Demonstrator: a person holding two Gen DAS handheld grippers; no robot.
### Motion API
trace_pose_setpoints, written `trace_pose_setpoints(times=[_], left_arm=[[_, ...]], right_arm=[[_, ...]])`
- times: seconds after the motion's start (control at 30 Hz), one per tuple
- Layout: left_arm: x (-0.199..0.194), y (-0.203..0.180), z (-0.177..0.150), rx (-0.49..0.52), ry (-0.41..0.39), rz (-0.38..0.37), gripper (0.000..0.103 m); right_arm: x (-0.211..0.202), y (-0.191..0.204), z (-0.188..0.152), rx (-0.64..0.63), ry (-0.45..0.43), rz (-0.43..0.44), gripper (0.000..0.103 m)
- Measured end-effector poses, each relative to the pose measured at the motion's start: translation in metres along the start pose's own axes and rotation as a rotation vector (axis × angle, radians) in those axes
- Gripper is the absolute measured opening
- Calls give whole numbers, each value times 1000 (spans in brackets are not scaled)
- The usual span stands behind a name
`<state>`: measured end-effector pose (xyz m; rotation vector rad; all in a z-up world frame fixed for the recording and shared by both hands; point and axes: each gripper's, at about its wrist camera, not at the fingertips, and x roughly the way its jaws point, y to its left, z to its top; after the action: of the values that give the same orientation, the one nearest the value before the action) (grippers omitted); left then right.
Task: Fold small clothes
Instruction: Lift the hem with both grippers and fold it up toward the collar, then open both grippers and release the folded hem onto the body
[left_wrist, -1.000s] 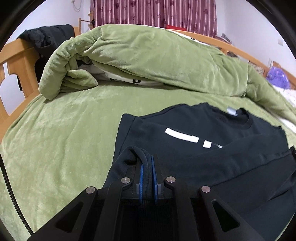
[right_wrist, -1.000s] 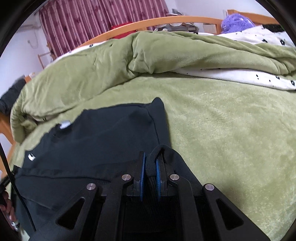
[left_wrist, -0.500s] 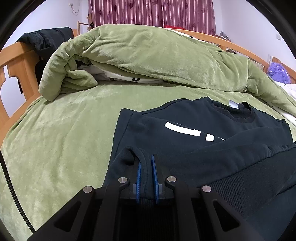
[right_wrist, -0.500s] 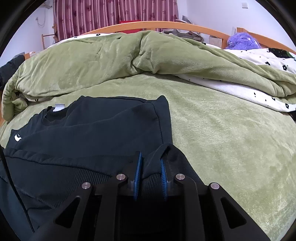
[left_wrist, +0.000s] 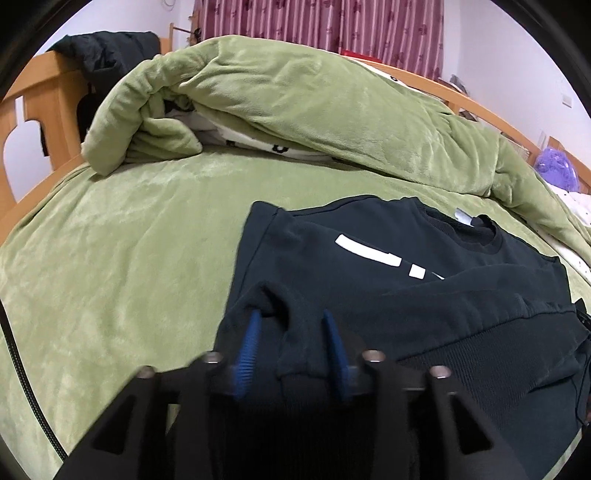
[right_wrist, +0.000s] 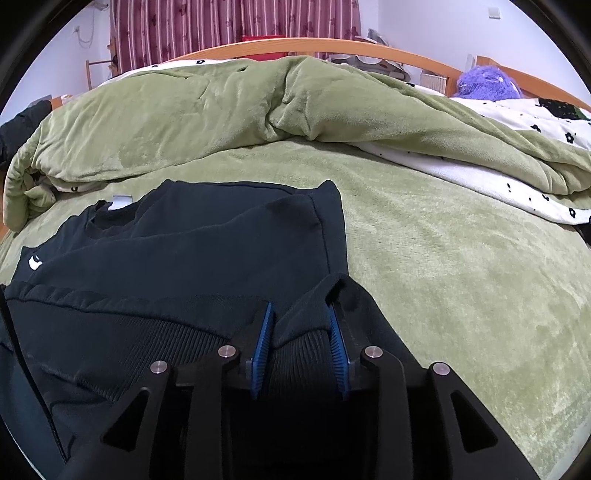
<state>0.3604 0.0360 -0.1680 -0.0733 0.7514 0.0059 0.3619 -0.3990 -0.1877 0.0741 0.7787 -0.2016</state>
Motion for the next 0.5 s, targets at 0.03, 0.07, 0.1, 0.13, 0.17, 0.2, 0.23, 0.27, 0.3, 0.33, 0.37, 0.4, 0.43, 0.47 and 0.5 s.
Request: trace_pose_setpoints(times=[0.03, 0.07, 0.1, 0.13, 0.17, 0.2, 0.23, 0.27, 0.3, 0.33, 0.37, 0.4, 0.43, 0.47, 0.5], left_arm=[[-3, 1, -1, 0, 2, -6, 46], [-5, 2, -2, 1, 4, -5, 49], [-9, 2, -3, -1, 7, -1, 55], [-13, 4, -4, -4, 7, 4, 57], [-17, 5, -5, -6, 6, 2, 61], [-21, 6, -6, -9, 9, 1, 70], [-25, 8, -8, -14, 18, -17, 76], [-28, 9, -10, -18, 25, -33, 80], [-32, 9, -13, -19, 30, -37, 80], [-35, 8, -16, -12, 32, -32, 80], [-40, 6, -20, 4, 32, -25, 80], [-44, 5, -22, 15, 32, -23, 80], [-48, 4, -25, 21, 31, -25, 80], [-53, 4, -28, 19, 33, -33, 80], [-58, 5, -31, 9, 42, -46, 80]], right_arm=[[-3, 1, -1, -6, -1, -10, 37], [-7, 1, -3, -9, -7, -26, 42], [-12, 1, -5, -11, -19, -42, 46], [-16, 1, -8, -13, -25, -45, 53], [-20, 0, -10, -11, -26, -37, 55], [-24, -2, -13, -8, -27, -30, 55], [-28, -3, -17, -4, -27, -28, 56], [-34, -5, -21, 0, -32, -29, 56], [-39, -5, -25, 0, -37, -28, 56], [-43, -6, -27, -3, -39, -29, 56], [-49, -6, -31, -8, -39, -31, 56], [-55, -7, -35, -15, -37, -30, 56], [-58, -7, -38, -22, -33, -31, 56], [-64, -7, -42, -29, -27, -35, 56], [-69, -7, -46, -33, -22, -35, 56]])
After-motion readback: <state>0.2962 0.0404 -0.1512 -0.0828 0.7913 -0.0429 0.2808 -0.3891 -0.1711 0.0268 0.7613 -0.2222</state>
